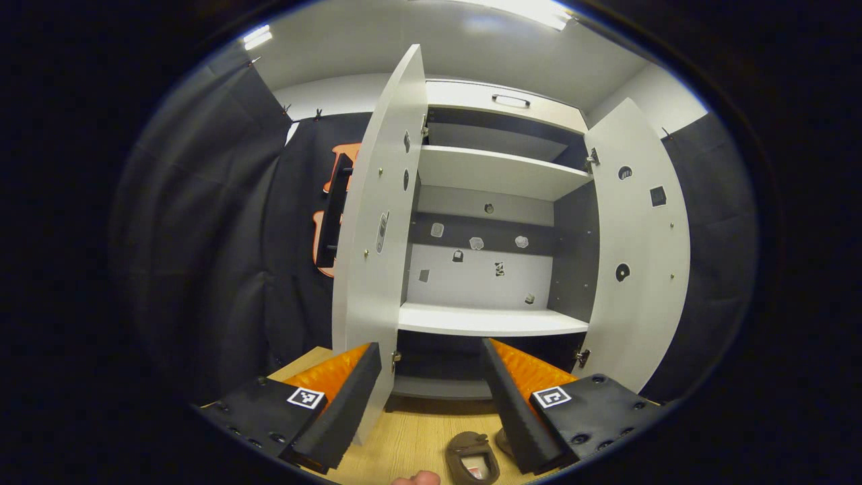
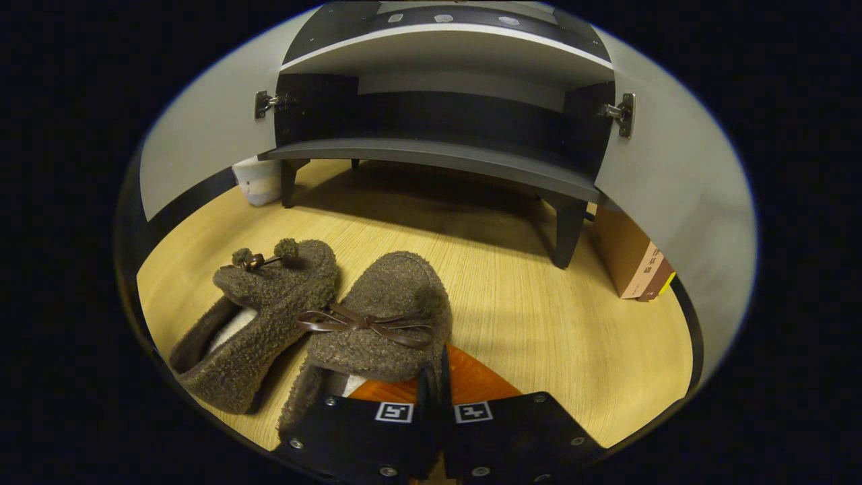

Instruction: Grab one shoe with the right hand and put it into the shoe cabinet, grab the other shoe with the left hand and put it into the shoe cabinet; then close the right door with the right hand and the left door with the left hand.

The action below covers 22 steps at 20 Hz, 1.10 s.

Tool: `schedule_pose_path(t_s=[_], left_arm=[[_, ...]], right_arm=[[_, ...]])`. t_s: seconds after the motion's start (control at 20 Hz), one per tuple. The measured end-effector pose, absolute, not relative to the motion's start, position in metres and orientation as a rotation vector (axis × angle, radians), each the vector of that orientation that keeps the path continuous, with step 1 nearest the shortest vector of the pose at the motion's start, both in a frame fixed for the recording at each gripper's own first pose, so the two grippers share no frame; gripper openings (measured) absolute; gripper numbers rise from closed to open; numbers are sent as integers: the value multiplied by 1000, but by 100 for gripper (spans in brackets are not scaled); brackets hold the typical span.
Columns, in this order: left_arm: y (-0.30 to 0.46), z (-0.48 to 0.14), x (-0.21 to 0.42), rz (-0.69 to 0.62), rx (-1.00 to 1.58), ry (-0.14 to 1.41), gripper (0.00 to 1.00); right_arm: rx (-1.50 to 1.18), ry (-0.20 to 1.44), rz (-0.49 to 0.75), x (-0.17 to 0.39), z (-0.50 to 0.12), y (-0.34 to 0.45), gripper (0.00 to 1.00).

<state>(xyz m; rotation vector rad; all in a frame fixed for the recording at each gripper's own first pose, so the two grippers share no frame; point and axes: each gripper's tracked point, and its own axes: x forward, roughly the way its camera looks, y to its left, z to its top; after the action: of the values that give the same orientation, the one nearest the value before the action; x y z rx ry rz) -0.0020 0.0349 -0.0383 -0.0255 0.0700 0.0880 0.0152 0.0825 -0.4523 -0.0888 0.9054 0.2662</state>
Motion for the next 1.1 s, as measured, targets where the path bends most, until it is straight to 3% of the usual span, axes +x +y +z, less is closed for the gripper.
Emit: schedule_pose_path(t_s=[0.25,0.7,0.85,1.1], left_arm=[[34,-41,-4,91,-8,68,96],[19,-43,6,48,-31,60,96],[18,-43,6,42,-12,54,96],[6,-48,1,7,-24,58,96]], right_arm=[[-34,809,229,18,-417,86,2],[47,532,168,41,-229,87,2],[46,418,156,78,-158,90,2],[20,289,84,189,-76,83,1]])
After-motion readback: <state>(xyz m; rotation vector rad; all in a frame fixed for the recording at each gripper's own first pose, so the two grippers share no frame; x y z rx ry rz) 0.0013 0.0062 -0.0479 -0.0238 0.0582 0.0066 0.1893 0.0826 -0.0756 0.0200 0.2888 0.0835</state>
